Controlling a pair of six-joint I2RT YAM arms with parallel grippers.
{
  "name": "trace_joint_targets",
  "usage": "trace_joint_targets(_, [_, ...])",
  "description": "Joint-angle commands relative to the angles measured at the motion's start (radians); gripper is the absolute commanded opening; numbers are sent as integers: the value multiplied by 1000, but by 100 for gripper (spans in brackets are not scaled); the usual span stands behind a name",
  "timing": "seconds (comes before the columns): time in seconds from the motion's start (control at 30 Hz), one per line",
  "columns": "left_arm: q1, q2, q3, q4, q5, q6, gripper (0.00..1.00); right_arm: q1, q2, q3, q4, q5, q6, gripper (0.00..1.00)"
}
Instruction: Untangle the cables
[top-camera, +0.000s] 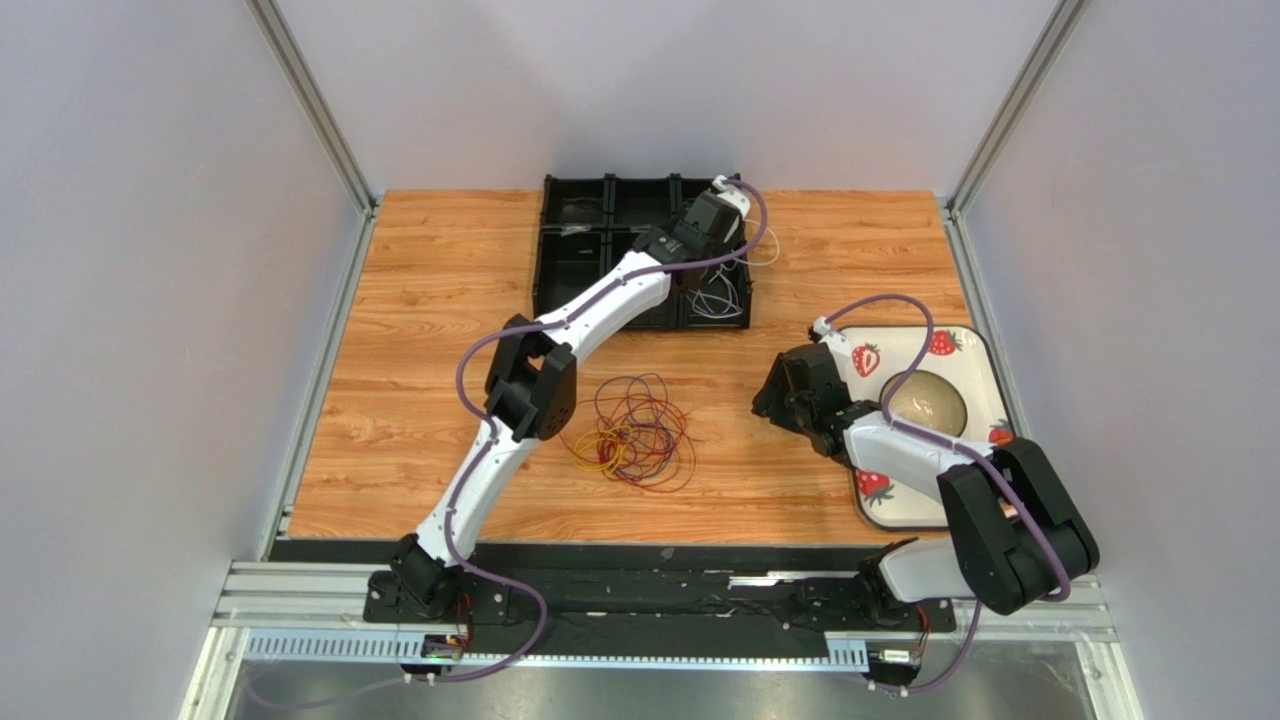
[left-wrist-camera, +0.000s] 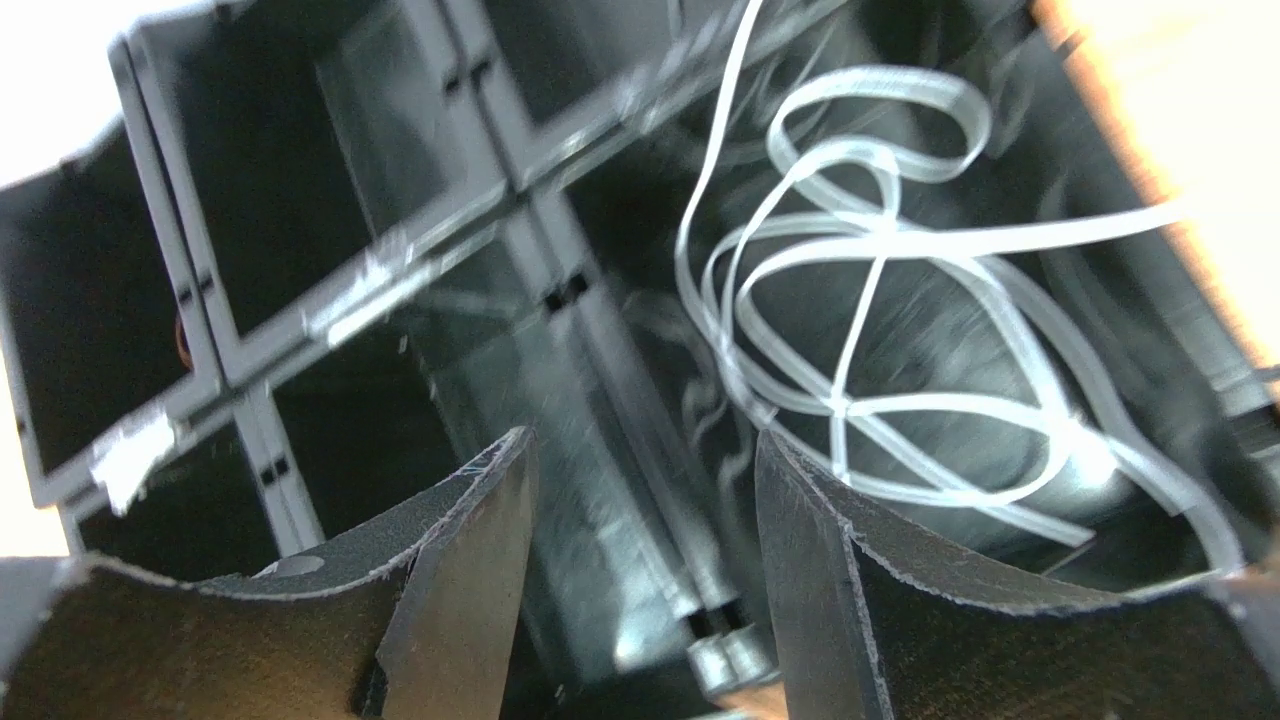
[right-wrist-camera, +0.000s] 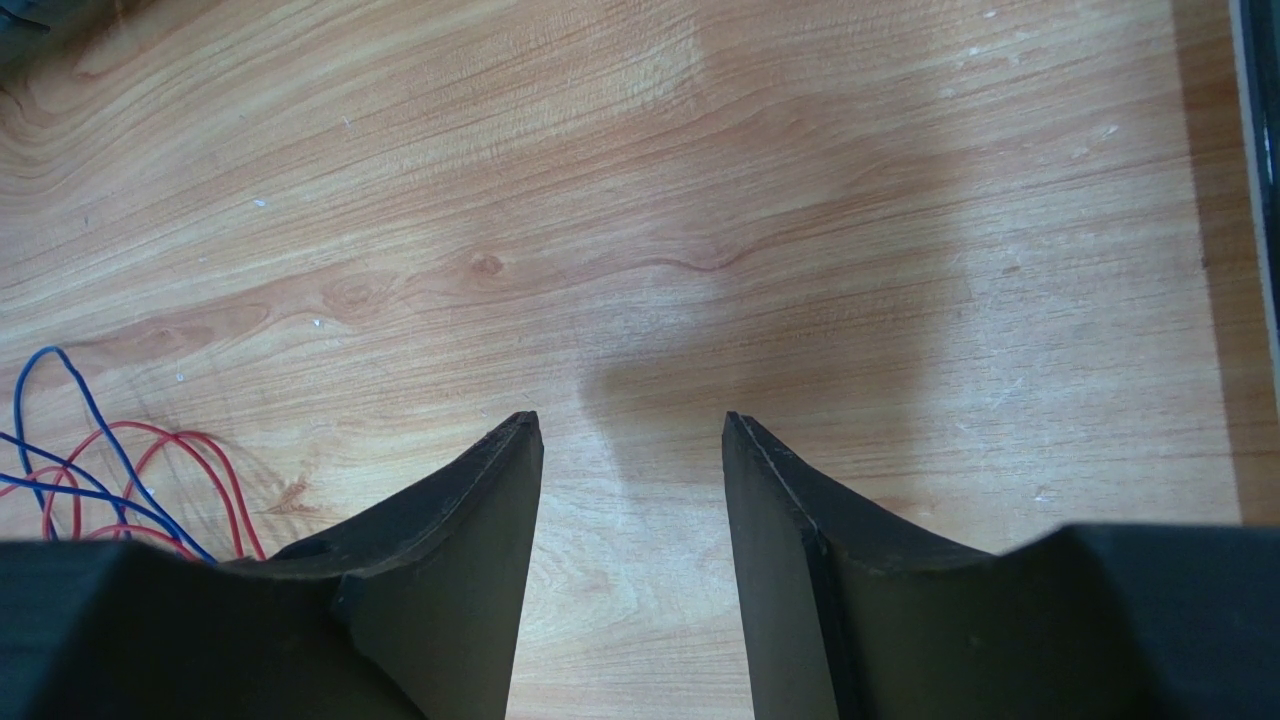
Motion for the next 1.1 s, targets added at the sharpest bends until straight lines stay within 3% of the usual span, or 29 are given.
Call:
trace_joint_targets(0.0, [2, -202, -82, -51, 5, -73, 64, -3, -5, 29, 33, -2, 0, 51])
trace_joint_targets(0.13, [13, -415, -327, 5, 15, -144, 64, -3, -83, -17, 81, -11, -16, 53])
trace_joint_targets(0.2, [25, -565, -520, 67, 46, -195, 64, -17, -102, -14, 66, -59, -42, 56])
trace_joint_targets(0.27, [33, -713, -722, 149, 61, -215, 64, -46, -114, 25, 7, -109, -36, 56])
trace_joint_targets(0.37, [37, -864, -908, 212, 86, -241, 64, -74, -143, 116, -97, -137, -33, 56])
trace_joint_targets(0.5, [40, -1015, -1074, 235, 93, -299, 64, -94, -131, 274, -163, -91, -56, 61])
trace_joint_targets(0.87, [47, -1439, -1786, 562, 210, -471, 59, -328, 355, 698, -191, -418, 60, 61])
trace_joint_targets(1.07, [48, -1569, -1924, 662, 241, -450, 57, -347, 535, 832, -200, -426, 100, 60])
